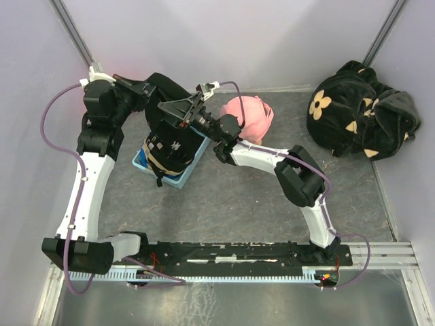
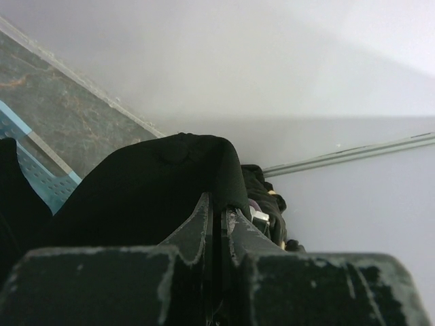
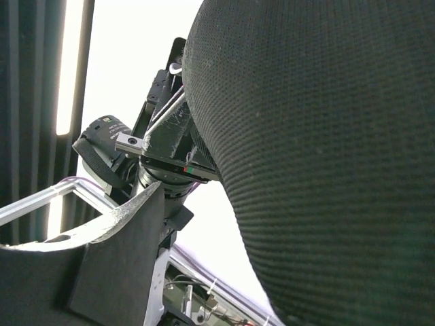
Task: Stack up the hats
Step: Pick up the hat from the bin, then stack the hat on the hat.
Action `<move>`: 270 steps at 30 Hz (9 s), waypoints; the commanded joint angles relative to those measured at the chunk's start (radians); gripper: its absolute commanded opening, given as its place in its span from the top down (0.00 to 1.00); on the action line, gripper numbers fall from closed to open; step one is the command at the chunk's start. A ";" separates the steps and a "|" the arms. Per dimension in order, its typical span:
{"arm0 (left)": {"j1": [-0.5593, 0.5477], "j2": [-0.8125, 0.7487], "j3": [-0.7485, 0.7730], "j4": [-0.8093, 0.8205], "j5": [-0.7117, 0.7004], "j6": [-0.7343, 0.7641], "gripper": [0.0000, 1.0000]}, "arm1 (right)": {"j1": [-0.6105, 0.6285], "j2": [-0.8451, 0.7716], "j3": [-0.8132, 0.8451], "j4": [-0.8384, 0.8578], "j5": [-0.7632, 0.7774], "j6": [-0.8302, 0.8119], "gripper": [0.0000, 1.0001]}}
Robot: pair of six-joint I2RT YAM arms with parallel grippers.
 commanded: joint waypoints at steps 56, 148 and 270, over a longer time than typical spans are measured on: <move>0.045 -0.257 -0.263 0.109 -0.185 -0.040 0.44 | -0.021 -0.288 0.349 -1.031 -0.209 -0.853 0.99; -0.780 0.028 -0.505 0.532 -1.398 1.019 0.36 | -0.157 -0.065 0.822 -1.283 -0.061 -1.066 0.99; -0.611 0.407 -0.179 0.491 -1.429 0.670 0.01 | -0.616 -0.289 -0.257 -0.190 -0.424 -0.471 0.99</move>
